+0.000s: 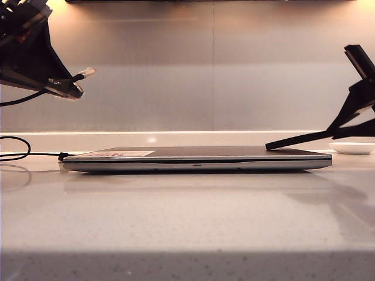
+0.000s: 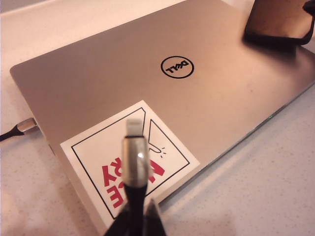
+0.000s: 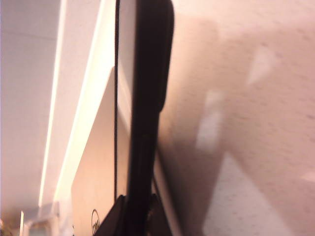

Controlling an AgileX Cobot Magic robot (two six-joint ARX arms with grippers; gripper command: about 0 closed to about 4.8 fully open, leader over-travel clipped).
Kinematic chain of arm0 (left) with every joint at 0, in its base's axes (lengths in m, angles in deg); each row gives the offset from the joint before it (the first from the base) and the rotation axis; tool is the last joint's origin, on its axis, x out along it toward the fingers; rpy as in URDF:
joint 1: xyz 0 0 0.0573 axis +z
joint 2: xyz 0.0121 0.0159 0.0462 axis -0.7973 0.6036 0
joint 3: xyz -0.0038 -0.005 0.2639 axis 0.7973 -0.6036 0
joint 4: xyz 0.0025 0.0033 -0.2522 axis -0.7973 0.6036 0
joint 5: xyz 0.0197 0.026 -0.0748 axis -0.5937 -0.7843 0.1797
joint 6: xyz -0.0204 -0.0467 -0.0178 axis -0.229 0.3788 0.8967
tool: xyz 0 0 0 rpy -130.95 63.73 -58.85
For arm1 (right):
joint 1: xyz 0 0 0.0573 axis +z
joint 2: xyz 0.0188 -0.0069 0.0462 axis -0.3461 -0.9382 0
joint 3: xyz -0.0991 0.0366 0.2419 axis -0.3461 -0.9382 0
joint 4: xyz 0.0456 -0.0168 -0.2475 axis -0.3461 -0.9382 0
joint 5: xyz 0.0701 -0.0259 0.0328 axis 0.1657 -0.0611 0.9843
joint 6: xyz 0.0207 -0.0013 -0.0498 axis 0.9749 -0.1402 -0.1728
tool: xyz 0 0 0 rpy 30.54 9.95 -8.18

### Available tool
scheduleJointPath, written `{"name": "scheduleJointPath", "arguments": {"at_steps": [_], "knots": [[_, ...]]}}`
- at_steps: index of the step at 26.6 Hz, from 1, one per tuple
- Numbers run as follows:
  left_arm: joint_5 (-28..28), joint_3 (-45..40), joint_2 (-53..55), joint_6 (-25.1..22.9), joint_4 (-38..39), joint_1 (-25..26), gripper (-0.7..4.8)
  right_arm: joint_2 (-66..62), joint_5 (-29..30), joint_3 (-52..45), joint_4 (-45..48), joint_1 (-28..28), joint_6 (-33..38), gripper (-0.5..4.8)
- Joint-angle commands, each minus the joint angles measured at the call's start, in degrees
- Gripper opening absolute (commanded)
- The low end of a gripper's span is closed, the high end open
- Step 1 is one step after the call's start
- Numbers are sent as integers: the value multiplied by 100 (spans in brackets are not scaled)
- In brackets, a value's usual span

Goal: Pick up the charging cable and the phone, plug the charging cable into the charging port on the phone, and finally place them back on the table.

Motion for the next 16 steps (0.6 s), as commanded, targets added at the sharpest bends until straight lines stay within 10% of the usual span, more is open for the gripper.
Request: {"name": "scheduleJointPath", "arguments": {"at_steps": [1,16], "knots": [[15,28,-7,11,-35,-2,-6,236,33,192,-660,11,-682,-6],[15,28,-7,9,-37,-2,-6,1204,-337,3381,-6817,28,-3945,-6]]}}
